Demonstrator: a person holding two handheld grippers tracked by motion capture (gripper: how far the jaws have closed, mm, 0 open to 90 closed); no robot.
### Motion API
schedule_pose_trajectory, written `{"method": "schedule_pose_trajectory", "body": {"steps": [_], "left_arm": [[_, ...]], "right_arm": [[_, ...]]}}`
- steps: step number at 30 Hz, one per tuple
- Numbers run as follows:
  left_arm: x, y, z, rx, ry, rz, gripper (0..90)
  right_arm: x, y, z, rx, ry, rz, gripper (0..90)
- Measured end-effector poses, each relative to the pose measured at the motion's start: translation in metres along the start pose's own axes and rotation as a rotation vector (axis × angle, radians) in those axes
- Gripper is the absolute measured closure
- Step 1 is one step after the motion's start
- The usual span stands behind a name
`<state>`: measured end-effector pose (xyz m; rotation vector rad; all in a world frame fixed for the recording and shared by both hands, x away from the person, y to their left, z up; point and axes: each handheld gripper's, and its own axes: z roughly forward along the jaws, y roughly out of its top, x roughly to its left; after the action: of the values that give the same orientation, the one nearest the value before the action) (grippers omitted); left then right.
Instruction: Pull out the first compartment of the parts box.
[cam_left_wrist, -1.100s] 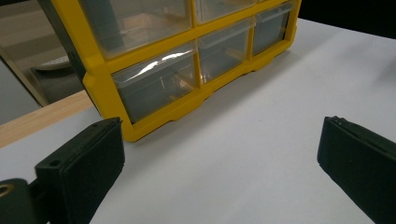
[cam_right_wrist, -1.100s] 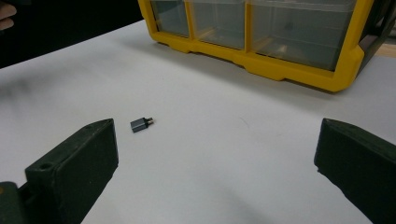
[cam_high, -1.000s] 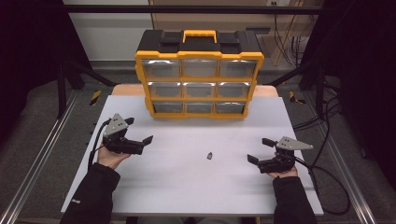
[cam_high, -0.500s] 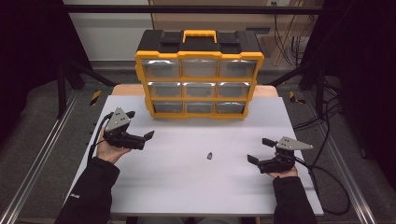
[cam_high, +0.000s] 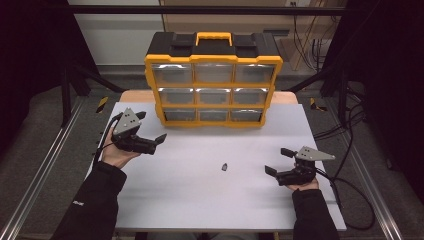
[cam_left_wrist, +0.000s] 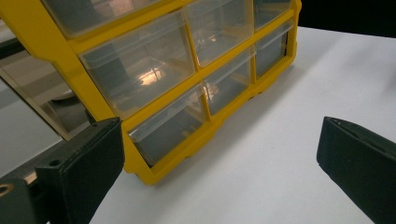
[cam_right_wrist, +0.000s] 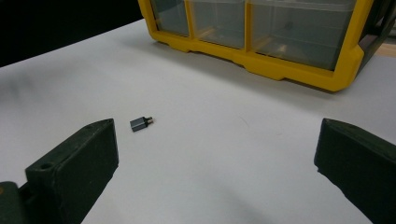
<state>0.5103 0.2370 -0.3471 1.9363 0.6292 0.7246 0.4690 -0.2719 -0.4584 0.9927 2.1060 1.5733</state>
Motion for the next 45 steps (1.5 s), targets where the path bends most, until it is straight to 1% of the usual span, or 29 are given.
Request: {"method": "schedule_pose_trajectory", "body": {"steps": [1,5,7,12,13,17,21,25,30,32,35,36,39,45], "left_arm": [[0.000,0.003,0.000,0.000,0.005,0.012,0.3],[0.000,0.007,0.000,0.006,0.004,0.020,0.3],[0.001,0.011,0.000,0.010,0.013,0.038,0.3],[0.003,0.020,0.000,0.008,0.020,0.064,0.5],[0.003,0.023,0.000,0.006,0.024,0.078,0.6],[0.004,0.028,0.000,0.002,0.029,0.091,0.6],[0.006,0.037,0.001,0.005,0.038,0.121,0.7],[0.007,0.042,0.001,0.002,0.042,0.138,0.8],[0.008,0.050,0.002,0.015,0.054,0.178,0.8],[0.007,0.053,0.003,0.021,0.059,0.200,0.9],[0.007,0.057,0.004,0.024,0.062,0.220,0.9],[0.007,0.058,0.005,0.029,0.065,0.231,0.9],[0.008,0.061,0.008,0.036,0.072,0.246,0.9],[0.008,0.069,0.014,0.060,0.087,0.301,0.8]], "right_arm": [[0.000,0.000,0.000,0.000,0.000,0.000,0.3],[0.000,0.000,0.000,-0.001,-0.001,-0.003,0.2],[0.000,0.000,0.000,0.001,0.000,-0.004,0.3],[0.000,0.000,0.000,0.000,0.000,-0.003,0.3],[0.000,0.000,0.000,0.000,0.000,-0.003,0.3],[0.000,0.000,0.000,0.001,0.001,-0.004,0.3],[0.000,0.001,0.000,-0.001,0.000,-0.003,0.2],[0.000,0.001,0.000,0.001,0.000,-0.004,0.3],[0.000,0.001,0.000,0.000,0.001,-0.003,0.3],[0.000,0.001,0.000,0.001,0.000,-0.003,0.3],[0.000,0.001,0.000,0.000,0.002,-0.003,0.3],[0.001,0.001,0.000,0.000,0.002,-0.003,0.3],[0.000,0.001,0.000,0.000,0.001,-0.003,0.3],[0.000,0.001,0.000,0.000,0.000,-0.003,0.3]]}}
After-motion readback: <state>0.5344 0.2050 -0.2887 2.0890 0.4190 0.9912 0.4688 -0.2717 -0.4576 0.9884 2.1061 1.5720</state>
